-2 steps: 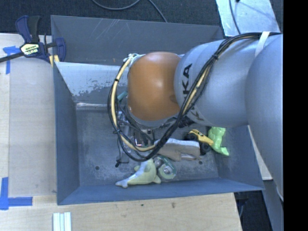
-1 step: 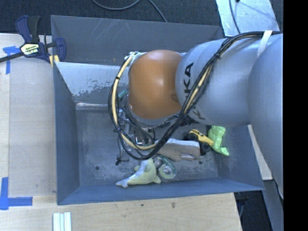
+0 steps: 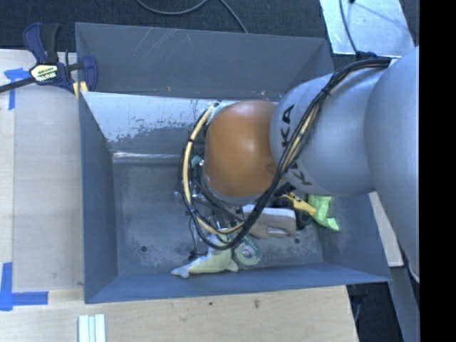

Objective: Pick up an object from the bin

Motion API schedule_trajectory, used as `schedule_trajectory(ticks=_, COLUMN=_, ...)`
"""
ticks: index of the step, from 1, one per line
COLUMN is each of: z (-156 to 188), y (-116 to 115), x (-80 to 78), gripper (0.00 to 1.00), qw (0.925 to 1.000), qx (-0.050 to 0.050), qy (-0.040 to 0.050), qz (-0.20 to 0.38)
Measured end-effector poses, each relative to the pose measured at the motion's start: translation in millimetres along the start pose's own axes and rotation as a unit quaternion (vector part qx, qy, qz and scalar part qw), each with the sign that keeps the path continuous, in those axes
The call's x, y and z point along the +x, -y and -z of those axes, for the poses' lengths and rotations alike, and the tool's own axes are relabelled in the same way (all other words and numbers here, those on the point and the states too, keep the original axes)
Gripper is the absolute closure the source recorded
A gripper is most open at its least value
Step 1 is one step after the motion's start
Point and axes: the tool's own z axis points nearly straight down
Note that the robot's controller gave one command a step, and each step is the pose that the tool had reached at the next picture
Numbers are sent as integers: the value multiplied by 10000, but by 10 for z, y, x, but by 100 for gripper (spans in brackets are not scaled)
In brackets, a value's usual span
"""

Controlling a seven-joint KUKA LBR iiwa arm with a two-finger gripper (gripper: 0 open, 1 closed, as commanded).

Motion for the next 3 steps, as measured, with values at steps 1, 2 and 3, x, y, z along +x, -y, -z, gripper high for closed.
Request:
schedule_trajectory(ticks=1, z=-72, y=329, x=276, gripper=0, qw=9996, qx=8, qy=-13, qz=286)
schedule_trajectory(ticks=2, z=-5, y=504, x=254, gripper=0, qw=9894, qx=-1, qy=24, qz=1453)
schedule_trajectory(ticks=3, z=-536, y=543, x=272, gripper=0, qw=9909, qx=8, qy=15, qz=1349)
